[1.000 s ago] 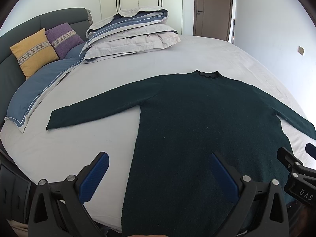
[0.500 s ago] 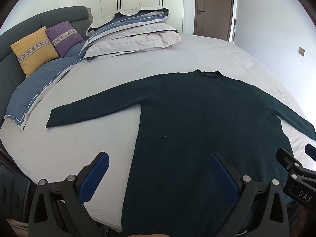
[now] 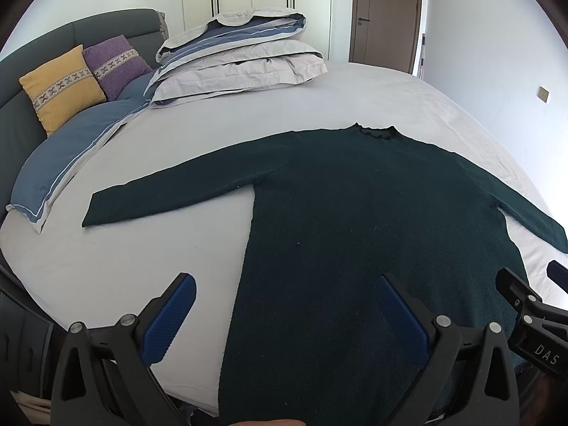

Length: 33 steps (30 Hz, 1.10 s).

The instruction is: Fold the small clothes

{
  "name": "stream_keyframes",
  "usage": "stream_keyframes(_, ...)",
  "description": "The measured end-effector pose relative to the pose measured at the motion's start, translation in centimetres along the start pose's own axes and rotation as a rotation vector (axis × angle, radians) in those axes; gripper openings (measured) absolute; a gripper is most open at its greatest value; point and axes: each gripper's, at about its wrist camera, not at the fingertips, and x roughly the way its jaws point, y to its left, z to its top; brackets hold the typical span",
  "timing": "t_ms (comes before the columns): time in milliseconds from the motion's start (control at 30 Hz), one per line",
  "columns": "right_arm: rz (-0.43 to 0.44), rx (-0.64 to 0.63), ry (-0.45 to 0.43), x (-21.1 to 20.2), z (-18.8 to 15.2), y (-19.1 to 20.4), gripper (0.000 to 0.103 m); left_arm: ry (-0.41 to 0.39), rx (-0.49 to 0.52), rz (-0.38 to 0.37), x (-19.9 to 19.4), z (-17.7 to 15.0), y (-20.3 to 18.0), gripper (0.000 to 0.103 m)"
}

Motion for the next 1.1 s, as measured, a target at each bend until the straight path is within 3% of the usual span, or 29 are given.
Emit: stream_keyframes(1100, 0.002, -0.002, 0.008, 0.28, -0.61, 0.41, 0.103, 0.013, -0.007, -0.008, 0.13, -0.40, 0.38, 0.103)
